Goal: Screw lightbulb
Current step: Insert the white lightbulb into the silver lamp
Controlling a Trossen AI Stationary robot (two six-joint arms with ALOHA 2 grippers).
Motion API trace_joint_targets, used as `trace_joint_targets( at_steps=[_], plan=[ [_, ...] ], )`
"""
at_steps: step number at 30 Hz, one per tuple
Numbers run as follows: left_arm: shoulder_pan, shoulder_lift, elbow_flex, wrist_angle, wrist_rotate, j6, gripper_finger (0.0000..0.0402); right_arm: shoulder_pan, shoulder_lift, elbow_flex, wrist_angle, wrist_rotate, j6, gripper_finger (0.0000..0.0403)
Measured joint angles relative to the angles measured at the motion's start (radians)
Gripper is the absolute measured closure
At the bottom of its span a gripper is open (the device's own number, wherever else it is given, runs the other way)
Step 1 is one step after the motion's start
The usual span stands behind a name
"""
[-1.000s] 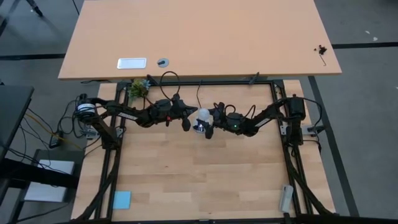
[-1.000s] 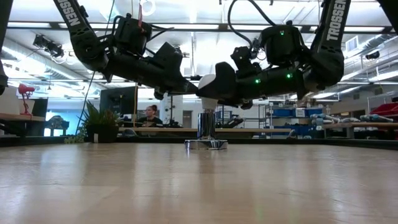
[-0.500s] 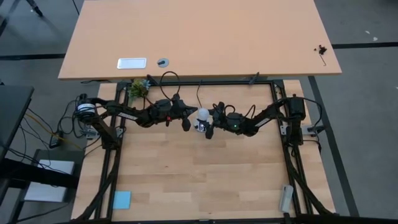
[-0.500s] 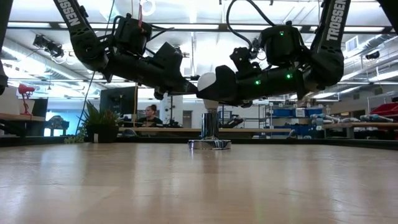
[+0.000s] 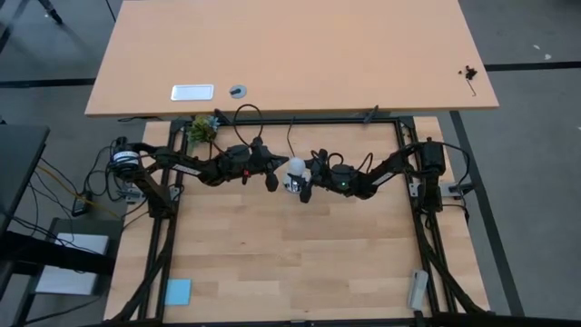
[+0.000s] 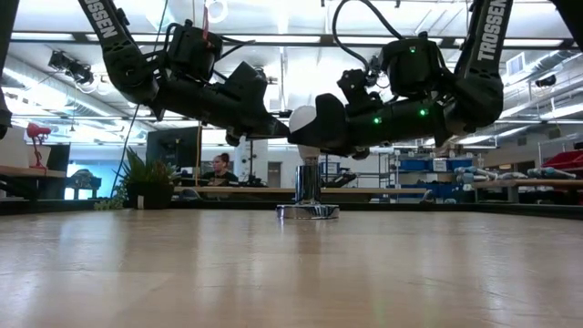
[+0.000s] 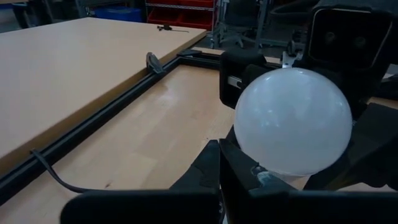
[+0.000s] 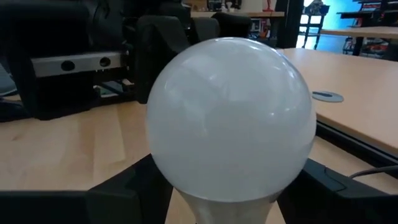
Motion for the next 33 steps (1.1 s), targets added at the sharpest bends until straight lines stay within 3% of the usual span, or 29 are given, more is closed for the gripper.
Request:
trace_joint_targets(
  at_steps=[33],
  plan=[
    [-0.001,0.0,0.0,0.005,0.002,0.0,0.0398,-0.035,0.0,0.002,-0.001,-0.065,0.058,0.0172]
  ],
)
